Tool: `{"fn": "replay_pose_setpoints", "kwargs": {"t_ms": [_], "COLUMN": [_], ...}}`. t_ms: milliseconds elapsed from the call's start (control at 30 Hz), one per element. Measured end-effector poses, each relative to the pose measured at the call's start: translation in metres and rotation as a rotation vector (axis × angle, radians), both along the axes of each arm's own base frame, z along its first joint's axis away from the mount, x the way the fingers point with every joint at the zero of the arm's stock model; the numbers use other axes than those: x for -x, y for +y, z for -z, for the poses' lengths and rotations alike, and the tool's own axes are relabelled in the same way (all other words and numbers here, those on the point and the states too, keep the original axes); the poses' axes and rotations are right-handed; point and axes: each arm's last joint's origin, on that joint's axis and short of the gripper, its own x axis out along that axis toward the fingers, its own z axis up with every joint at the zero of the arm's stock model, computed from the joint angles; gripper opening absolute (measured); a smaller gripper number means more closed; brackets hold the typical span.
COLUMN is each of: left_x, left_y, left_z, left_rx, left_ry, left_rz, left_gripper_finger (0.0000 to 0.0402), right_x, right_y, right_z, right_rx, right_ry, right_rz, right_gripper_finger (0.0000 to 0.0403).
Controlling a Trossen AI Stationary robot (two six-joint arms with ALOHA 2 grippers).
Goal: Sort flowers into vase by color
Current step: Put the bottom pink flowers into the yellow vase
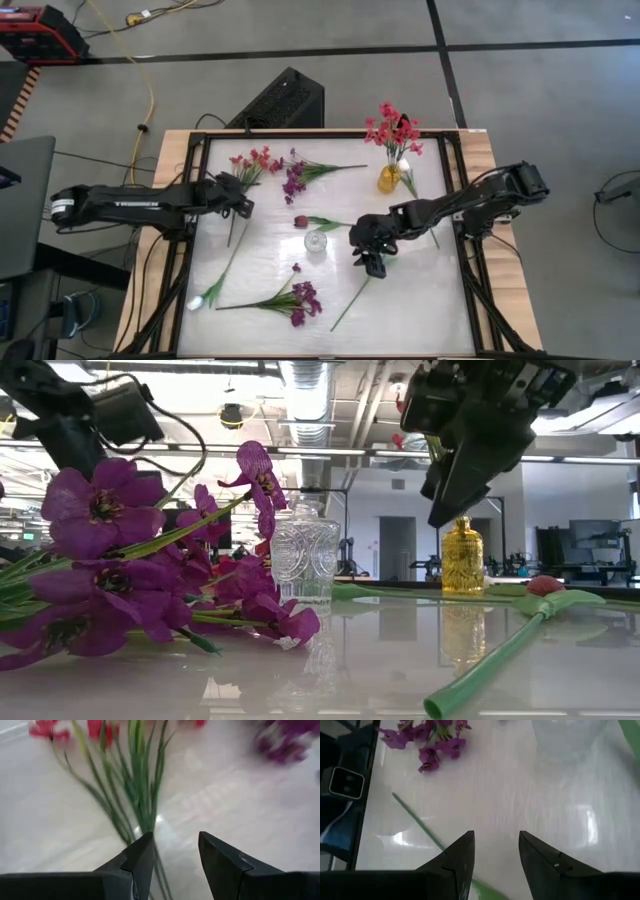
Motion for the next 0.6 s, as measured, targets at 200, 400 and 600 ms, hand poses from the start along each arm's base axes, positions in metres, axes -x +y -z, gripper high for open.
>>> {"fn": "replay_pose_setpoints", "kwargs": {"t_ms": [200,400,600], "left_x": [-0.002,-0.001,-0.013], "left_y": [0.001,0.000,0.005], "left_z": [0.004,0.003,-0.006], "left_rx": [0.025,0.033,-0.112], "left_ry": [-0.003,-0.013,-0.078], "left_rz": [-0.042,-0.063,0.033], "left_gripper_finger": [0.0144,0.0144,0.0144], "right_x": [0.007,0.013,0.022], "right_y": [-0.001,-0.005,-0.005], "right_z": [-0.009,-0.009,-0.004], "right_rx": [0.059,0.070,0.033], "right_ry": [-0.036,0.015,0.147], "right_rz": [-0.083,-0.081,-0.006], "right_gripper_finger": [0.0178,0.0178,0.0178]}}
